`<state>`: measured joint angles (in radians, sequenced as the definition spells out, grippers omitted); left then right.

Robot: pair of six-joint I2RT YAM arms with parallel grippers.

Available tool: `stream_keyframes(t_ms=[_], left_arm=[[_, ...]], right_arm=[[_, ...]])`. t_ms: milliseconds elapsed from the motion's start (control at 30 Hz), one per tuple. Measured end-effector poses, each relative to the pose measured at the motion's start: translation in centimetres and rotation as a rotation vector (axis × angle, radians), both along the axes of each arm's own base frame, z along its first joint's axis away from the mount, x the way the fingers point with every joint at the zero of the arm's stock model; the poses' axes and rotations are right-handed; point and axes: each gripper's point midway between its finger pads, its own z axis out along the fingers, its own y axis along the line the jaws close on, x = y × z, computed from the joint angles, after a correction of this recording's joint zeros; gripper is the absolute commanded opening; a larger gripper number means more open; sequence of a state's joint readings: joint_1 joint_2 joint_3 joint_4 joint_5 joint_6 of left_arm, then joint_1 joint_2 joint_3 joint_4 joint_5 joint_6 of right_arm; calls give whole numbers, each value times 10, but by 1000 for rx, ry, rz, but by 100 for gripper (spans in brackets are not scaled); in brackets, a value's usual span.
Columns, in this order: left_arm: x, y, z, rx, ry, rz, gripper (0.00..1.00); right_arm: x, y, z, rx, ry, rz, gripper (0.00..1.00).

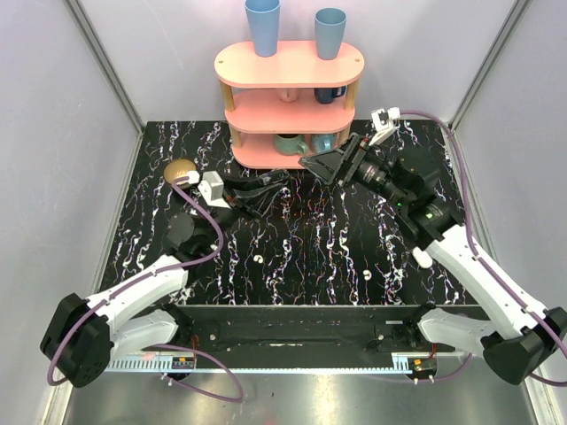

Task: Insert the wireless bluetooth earbuds into the charging case
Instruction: Pass from the right arm to the left, then open the charging case.

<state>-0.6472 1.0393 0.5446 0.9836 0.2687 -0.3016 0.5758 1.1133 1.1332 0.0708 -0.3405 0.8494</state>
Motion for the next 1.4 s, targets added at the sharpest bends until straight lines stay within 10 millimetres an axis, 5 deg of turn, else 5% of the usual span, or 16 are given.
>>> stream_keyframes(t_ms=[167, 433, 1400], left_arm=[[-5, 6, 8, -56, -9, -70, 0], [-19, -1, 8, -80, -33, -193, 0], [-19, -18, -26, -29, 53, -287, 0]], right_arm=[[-8, -11, 12, -191, -201, 0, 80], [-18, -2, -26, -360, -227, 145, 77], [-23, 17, -51, -379, -187, 285, 71]])
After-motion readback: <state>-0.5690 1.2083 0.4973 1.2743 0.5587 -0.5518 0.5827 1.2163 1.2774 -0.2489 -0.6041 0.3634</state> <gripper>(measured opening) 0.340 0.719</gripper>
